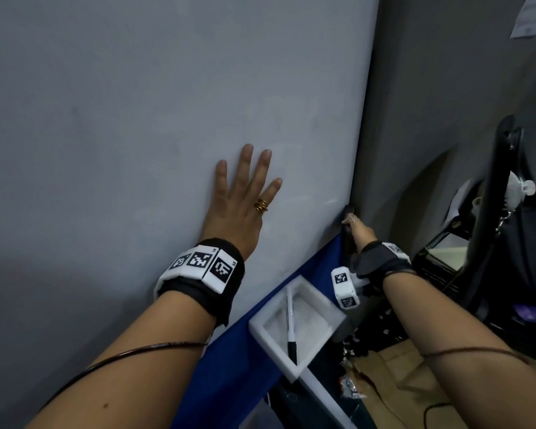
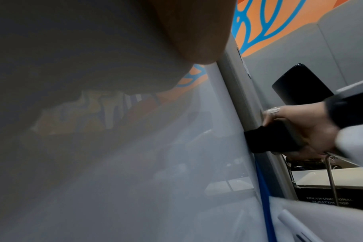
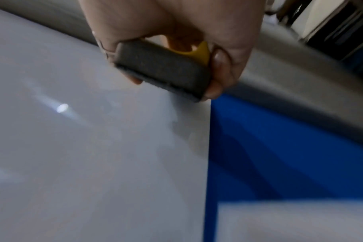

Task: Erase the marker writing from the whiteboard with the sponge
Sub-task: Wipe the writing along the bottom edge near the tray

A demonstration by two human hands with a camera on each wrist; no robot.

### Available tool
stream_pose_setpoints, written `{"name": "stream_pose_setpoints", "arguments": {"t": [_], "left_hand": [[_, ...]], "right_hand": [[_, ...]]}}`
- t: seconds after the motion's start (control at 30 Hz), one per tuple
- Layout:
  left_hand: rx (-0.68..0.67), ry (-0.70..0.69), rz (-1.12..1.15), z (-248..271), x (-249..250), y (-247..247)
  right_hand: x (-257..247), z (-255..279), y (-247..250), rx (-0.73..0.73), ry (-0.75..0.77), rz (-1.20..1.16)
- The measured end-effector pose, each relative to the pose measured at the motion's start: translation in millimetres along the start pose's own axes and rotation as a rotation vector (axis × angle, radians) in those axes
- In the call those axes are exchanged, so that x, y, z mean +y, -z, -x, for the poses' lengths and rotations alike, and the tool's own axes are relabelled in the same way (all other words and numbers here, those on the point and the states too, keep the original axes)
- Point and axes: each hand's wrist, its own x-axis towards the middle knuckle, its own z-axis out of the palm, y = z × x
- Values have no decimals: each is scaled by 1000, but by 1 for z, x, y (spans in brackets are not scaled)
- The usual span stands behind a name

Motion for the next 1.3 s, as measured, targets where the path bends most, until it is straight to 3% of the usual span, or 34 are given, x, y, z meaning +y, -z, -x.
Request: {"name": "stream_pose_setpoints", "arguments": {"t": [0.17, 0.47, 0.57, 0.8, 0.97, 1.03, 1.2, 1.3], "left_hand": [[35, 14, -11, 1, 2, -5], [10, 8, 1, 1, 4, -5], [15, 1, 7, 2, 3, -3], [-37, -8, -3, 1, 2, 0], [-74, -12, 6, 1, 2, 1], [-76, -16, 13, 1, 3, 2], [-63, -27, 15, 2, 4, 1], [-47, -23, 11, 3, 5, -1]], "right_hand": [[36, 37, -5, -204, -38, -3], [-1, -12, 10, -91, -166, -222], [0, 17, 1, -183, -253, -226], [57, 131, -36, -364, -367, -189], [61, 154, -43, -414, -353, -196], [56, 144, -35, -404, -339, -215], [36, 112, -28, -223, -300, -327], [44, 121, -37, -260, -335, -279]]}}
